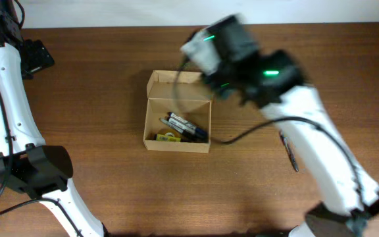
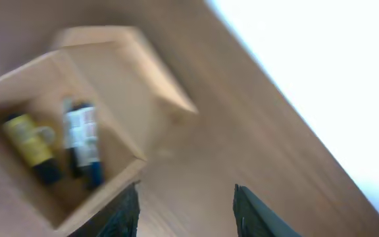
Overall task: Pack container
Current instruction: 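Carry the black marker into the box and release it, then move the right gripper to the clear pen and grasp it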
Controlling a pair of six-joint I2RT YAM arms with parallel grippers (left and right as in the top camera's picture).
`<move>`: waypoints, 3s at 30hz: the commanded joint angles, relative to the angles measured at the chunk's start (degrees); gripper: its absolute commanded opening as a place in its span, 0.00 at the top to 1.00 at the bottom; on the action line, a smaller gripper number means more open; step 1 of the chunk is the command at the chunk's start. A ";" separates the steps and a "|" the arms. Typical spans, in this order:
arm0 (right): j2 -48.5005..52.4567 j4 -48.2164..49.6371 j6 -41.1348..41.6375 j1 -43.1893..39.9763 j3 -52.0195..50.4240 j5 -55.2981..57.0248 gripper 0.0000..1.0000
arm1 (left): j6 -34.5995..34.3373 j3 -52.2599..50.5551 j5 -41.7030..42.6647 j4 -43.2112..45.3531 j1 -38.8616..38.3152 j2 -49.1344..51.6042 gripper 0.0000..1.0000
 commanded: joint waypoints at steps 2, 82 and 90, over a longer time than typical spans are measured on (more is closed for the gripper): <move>-5.99 0.22 9.99 -11.41 0.66 3.17 0.51 | 0.66 -0.28 -0.17 -0.04 0.09 0.42 0.00; 2.78 18.23 10.88 -36.00 -58.34 -11.87 0.96 | 0.66 -0.28 -0.17 -0.04 0.09 0.42 0.00; 0.59 10.08 9.77 -32.00 -40.28 -19.78 0.96 | 0.66 -0.28 -0.17 -0.04 0.09 0.42 0.00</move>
